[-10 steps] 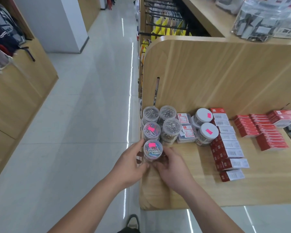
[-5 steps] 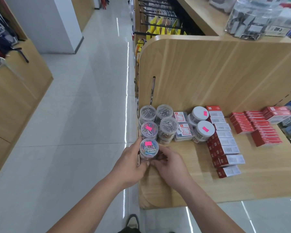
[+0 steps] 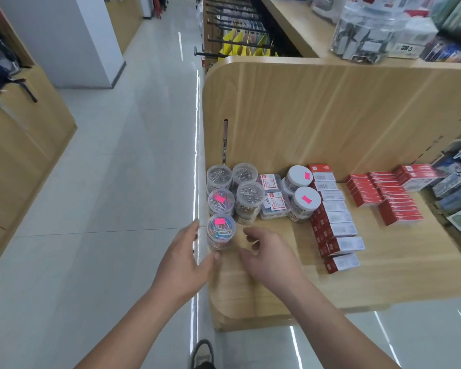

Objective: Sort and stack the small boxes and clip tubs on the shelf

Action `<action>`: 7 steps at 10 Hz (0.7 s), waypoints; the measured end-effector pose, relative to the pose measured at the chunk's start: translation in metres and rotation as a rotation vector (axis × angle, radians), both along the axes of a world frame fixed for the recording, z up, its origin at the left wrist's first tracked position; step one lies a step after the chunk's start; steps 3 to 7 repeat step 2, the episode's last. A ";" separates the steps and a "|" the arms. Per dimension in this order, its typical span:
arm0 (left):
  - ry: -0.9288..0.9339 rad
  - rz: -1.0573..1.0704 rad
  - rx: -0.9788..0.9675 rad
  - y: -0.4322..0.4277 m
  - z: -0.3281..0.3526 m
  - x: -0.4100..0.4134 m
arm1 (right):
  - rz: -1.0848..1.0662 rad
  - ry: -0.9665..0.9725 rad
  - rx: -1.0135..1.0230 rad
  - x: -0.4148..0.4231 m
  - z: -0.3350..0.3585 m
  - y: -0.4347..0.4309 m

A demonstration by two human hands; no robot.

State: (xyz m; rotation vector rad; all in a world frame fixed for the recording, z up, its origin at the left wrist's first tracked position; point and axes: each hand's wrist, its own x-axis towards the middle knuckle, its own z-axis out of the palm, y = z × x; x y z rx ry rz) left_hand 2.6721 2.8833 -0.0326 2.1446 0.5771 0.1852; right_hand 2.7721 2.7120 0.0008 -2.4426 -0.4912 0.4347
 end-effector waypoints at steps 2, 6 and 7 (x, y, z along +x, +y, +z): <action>-0.253 0.210 0.181 -0.052 0.041 -0.022 | 0.099 -0.068 -0.006 0.001 0.032 -0.047; -0.253 0.210 0.181 -0.052 0.041 -0.022 | 0.099 -0.068 -0.006 0.001 0.032 -0.047; -0.253 0.210 0.181 -0.052 0.041 -0.022 | 0.099 -0.068 -0.006 0.001 0.032 -0.047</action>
